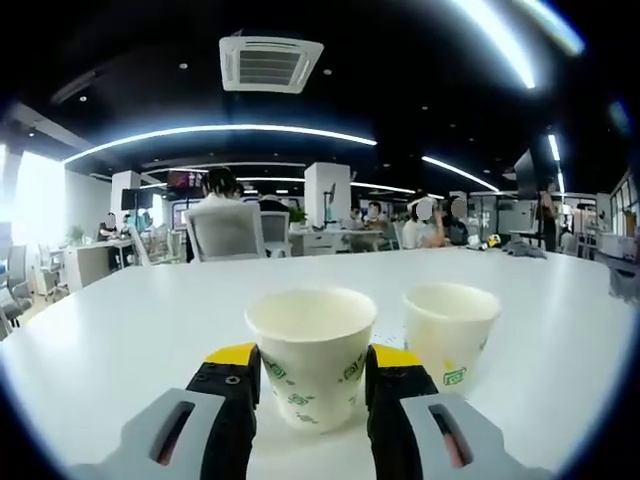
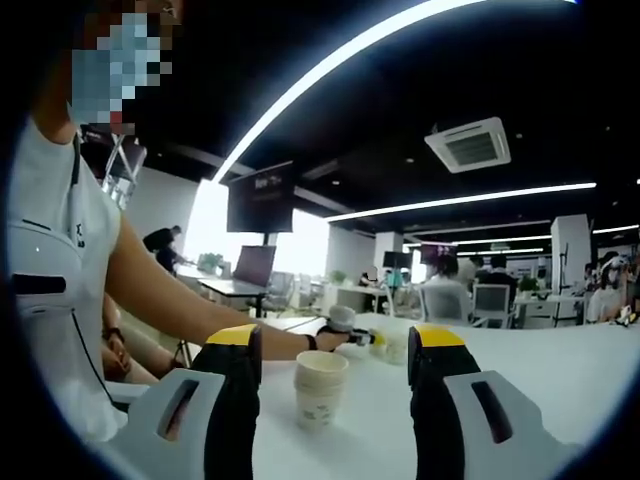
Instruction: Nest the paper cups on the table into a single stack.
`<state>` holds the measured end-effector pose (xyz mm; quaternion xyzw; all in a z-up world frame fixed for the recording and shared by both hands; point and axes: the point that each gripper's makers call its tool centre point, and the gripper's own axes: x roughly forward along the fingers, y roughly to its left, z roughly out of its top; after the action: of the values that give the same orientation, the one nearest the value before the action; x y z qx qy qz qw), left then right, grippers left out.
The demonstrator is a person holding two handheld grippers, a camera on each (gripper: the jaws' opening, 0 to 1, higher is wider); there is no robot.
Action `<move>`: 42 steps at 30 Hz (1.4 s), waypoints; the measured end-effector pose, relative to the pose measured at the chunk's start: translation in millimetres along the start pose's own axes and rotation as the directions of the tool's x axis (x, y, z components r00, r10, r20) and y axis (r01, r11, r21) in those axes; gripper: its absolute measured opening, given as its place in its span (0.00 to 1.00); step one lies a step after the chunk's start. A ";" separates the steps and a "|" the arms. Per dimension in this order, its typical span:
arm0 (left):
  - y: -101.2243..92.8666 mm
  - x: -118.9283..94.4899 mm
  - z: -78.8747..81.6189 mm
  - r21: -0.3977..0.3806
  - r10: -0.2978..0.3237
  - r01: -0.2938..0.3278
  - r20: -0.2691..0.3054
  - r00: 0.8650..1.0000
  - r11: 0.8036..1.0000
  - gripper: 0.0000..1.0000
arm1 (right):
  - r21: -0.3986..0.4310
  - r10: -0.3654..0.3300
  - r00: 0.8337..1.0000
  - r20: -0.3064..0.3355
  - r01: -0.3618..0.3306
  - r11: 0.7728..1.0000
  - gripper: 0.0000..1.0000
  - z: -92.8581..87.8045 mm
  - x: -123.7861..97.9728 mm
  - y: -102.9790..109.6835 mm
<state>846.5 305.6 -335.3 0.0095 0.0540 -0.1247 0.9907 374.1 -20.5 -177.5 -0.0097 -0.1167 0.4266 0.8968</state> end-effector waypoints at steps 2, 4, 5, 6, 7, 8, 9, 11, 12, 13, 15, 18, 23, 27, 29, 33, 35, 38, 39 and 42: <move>0.3 -6.1 -0.4 -0.017 -0.002 0.002 0.003 1.000 1.000 0.44 | 0.005 0.003 1.000 0.003 -0.003 1.000 0.62 -1.4 2.0 0.2; 0.3 -8.1 -0.5 -0.019 -0.003 0.003 0.003 1.000 1.000 0.43 | 0.010 0.009 1.000 0.004 -0.009 1.000 0.61 -3.3 5.2 1.0; 0.4 -16.2 -1.2 -0.014 -0.010 0.010 0.003 1.000 1.000 0.43 | 0.012 0.014 1.000 0.005 -0.014 1.000 0.61 -4.4 7.4 1.8; 1.2 -20.6 -2.1 -0.017 -0.011 0.011 -0.002 1.000 1.000 0.43 | 0.013 0.019 1.000 0.006 -0.019 1.000 0.61 -5.1 9.2 3.2; 2.9 -24.8 -2.4 -0.024 -0.011 0.011 -0.005 1.000 1.000 0.43 | 0.016 0.027 1.000 0.008 -0.027 0.999 0.61 -5.9 11.6 5.4; 4.1 -31.2 -0.5 -0.032 -0.014 0.014 -0.002 1.000 0.999 0.42 | 0.017 0.031 0.999 0.009 -0.031 0.999 0.61 -6.4 13.0 7.0; 4.5 -36.6 2.1 -0.038 -0.015 0.015 0.003 1.000 0.999 0.42 | 0.018 0.036 0.999 0.011 -0.036 0.999 0.61 -6.8 14.1 8.5; -0.4 -46.9 8.8 -0.039 -0.038 0.038 0.010 0.999 0.999 0.42 | 0.026 0.041 0.999 0.017 -0.042 0.999 0.61 -7.4 14.9 10.5; -2.7 -50.5 11.0 -0.030 -0.048 0.048 0.010 0.999 0.998 0.42 | 0.029 0.042 0.999 0.019 -0.043 0.999 0.61 -7.9 15.0 11.0; -6.0 -56.6 15.5 -0.008 -0.056 0.056 0.013 0.998 0.998 0.42 | 0.033 0.043 0.999 0.020 -0.044 0.998 0.61 -8.6 15.1 11.4; -13.6 -73.0 28.2 0.009 -0.075 0.075 0.031 0.997 0.997 0.42 | 0.039 0.045 0.999 0.021 -0.046 0.998 0.61 -10.5 15.3 11.6; -21.0 -88.0 41.2 0.002 -0.099 0.099 0.066 0.993 0.995 0.42 | 0.045 0.050 0.998 0.028 -0.051 0.998 0.61 -10.2 16.7 12.4; -43.0 -119.4 56.3 -0.005 -0.154 0.155 0.096 0.983 0.988 0.42 | 0.045 0.068 0.997 0.041 -0.070 0.997 0.61 -8.2 21.6 16.3; -77.9 -151.7 73.2 -0.032 -0.257 0.264 0.134 0.957 0.964 0.42 | 0.062 0.073 0.996 0.041 -0.076 0.995 0.61 -15.1 25.3 15.6; -92.5 -164.6 78.2 -0.027 -0.290 0.297 0.143 0.946 0.955 0.42 | 0.070 0.077 0.996 0.041 -0.080 0.994 0.61 -18.2 27.3 15.6; -124.7 -196.2 87.1 -0.021 -0.356 0.364 0.160 0.921 0.931 0.42 | 0.084 0.090 0.995 0.042 -0.093 0.992 0.61 -24.7 33.0 18.8; -133.6 -207.1 91.4 -0.020 -0.380 0.388 0.166 0.910 0.921 0.42 | 0.089 0.093 0.995 0.042 -0.096 0.991 0.61 -28.0 34.5 19.0; -153.9 -229.6 99.5 -0.006 -0.428 0.435 0.173 0.887 0.900 0.42 | 0.104 0.092 0.995 0.036 -0.095 0.990 0.61 -36.0 37.0 17.5; -160.2 -236.2 101.3 0.001 -0.440 0.446 0.171 0.882 0.895 0.42 | 0.111 0.091 0.995 0.031 -0.094 0.989 0.61 -39.8 37.7 16.6; -178.6 -256.0 106.4 0.029 -0.481 0.484 0.168 0.860 0.875 0.42 | 0.130 0.094 0.995 0.034 -0.098 0.987 0.61 -43.1 38.3 17.3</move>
<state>566.8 192.2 -202.5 -0.0218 -0.0294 -0.3684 0.9289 393.6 23.4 -213.8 0.0498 -0.1002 0.4761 0.8723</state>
